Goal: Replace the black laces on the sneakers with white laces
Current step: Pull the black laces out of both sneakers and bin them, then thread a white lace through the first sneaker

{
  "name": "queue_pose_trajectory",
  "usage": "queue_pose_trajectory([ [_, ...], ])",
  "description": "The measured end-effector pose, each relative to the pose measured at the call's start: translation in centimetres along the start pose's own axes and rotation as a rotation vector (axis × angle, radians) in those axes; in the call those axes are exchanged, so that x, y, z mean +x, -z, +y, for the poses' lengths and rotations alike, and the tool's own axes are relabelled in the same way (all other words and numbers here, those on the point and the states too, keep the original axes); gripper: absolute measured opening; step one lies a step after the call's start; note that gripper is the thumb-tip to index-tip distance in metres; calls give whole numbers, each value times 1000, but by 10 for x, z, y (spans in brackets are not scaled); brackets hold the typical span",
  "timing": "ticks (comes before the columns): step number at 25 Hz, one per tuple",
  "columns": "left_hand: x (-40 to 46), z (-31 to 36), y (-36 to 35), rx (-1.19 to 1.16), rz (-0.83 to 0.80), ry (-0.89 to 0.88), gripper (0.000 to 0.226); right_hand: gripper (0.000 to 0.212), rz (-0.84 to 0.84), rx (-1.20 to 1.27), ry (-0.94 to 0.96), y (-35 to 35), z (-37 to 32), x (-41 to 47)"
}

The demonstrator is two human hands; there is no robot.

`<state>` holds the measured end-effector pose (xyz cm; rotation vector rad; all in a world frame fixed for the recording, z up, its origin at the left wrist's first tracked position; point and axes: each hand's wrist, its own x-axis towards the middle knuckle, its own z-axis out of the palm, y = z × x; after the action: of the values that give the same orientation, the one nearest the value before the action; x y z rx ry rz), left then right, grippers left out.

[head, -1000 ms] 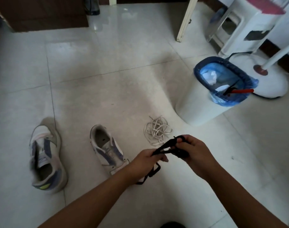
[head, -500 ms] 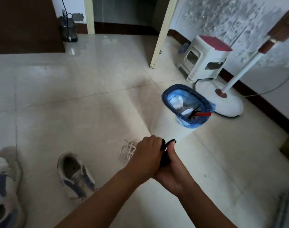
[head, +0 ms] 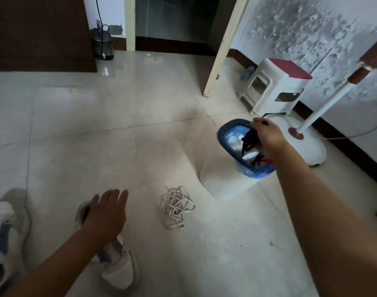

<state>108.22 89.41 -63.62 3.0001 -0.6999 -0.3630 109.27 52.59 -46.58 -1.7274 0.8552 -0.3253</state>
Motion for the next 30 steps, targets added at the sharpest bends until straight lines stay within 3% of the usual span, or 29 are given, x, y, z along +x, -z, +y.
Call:
queue_pose_trajectory([
  [2,-2,-37,-18,44,-187,23,59,34,-78,-526,-151,1,20,12],
  [3,-3,-54,-24,54,-212,-24,60,33,-11,-711,-93,2,30,12],
  [5,-4,-80,-24,106,-199,-120,61,34,176,-738,168,-1,39,4],
  [8,1,-95,-22,309,-201,-175,52,30,279,-540,415,-14,48,-25],
  [10,-6,-98,-24,377,-222,-59,41,22,153,-497,582,-38,72,-53],
  [12,-20,-103,-34,263,-246,93,32,18,-110,-558,642,-68,108,-74],
  [14,-42,-107,-45,55,-253,218,35,28,-387,-669,445,-99,148,-84],
  [16,-62,-101,-56,-75,-259,313,37,56,-630,-835,203,-123,186,-90],
  [19,-80,-87,-58,-258,-212,382,40,84,-706,-1099,92,-146,226,-90],
  [21,-89,-94,-46,-354,86,454,30,87,-683,-1276,119,-157,238,-93],
  [23,-98,-119,-36,-258,290,617,32,72,-577,-1328,264,-168,247,-104],
  [24,-103,-133,-36,-269,277,717,37,57,-544,-1277,364,-173,253,-111],
  [26,-112,-149,-42,-481,114,846,42,29,-645,-1149,542,-183,260,-126],
  [28,-123,-145,-63,-535,-65,769,47,22,-870,-1091,610,-187,258,-141],
  [30,-137,-131,-81,-479,-83,652,40,20,-899,-893,503,-190,251,-147],
])
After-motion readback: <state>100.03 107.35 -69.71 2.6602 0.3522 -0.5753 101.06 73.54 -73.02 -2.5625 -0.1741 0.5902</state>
